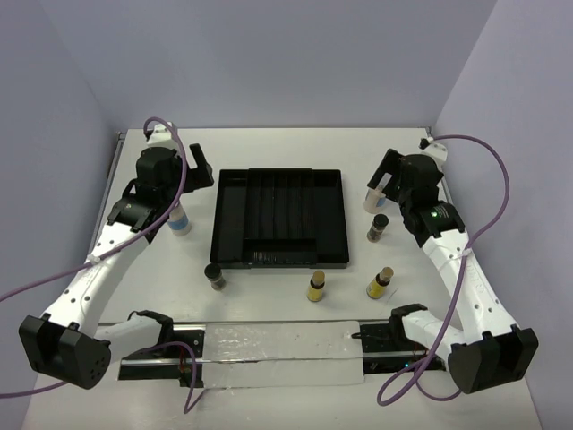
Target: Organize the condiment bottles
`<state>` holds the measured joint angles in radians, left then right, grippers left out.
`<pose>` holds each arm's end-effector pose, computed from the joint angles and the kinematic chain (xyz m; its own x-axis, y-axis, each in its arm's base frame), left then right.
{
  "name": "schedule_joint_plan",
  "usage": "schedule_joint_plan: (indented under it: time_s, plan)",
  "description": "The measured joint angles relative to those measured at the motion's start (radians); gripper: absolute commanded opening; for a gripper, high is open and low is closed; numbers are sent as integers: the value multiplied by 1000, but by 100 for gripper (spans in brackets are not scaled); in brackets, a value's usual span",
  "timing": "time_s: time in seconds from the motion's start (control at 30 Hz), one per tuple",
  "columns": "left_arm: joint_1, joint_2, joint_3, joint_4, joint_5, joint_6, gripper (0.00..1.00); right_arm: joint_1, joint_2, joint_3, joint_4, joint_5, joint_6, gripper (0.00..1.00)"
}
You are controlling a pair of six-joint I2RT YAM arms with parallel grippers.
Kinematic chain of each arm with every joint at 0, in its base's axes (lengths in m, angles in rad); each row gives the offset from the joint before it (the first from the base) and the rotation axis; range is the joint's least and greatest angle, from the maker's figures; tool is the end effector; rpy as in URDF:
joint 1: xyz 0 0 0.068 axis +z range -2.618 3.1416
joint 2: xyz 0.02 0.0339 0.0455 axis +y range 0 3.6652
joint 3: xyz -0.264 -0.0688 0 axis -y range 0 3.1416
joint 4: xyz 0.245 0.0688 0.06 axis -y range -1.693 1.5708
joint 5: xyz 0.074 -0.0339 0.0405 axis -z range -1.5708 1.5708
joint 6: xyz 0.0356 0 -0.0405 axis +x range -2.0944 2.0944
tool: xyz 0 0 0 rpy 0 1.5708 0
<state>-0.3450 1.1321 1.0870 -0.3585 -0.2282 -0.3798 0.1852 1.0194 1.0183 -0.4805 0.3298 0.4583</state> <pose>0.2429 -0.0788 0.3587 -0.3928 -0.2426 -0.8871 -0.0129 0.9659 -0.2584 0.2205 0.0296 0.3482 -0.3606 0.3583 -0.8612 0.2982 0.9191 0.2576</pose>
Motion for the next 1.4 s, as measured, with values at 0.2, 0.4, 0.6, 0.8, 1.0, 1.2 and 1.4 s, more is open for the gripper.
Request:
schedule_joint_plan:
  time_s: [0.2,0.4,0.6,0.8,1.0,1.2,1.4]
  plan:
    - [0,15,13,-19,1,-1,99,0,7,-10,-6,10,-1,100]
    - [0,24,26,-44,-15,-7,99,0,16,-10,3,33,-24,100]
    - [0,25,30,-69,-45,-19,99,-3,161,72,-9,51,-50,100]
    - [0,30,40,-98,-82,-31,99,-29,388,189,-32,10,-55,100]
    - [0,32,43,-117,-101,-32,99,-61,497,206,-39,-12,-48,100]
    - [0,46,43,-127,-109,-32,99,-71,535,225,-45,-11,-48,99]
    - [0,62,44,-133,-109,-32,99,-79,575,231,-35,-2,-52,90]
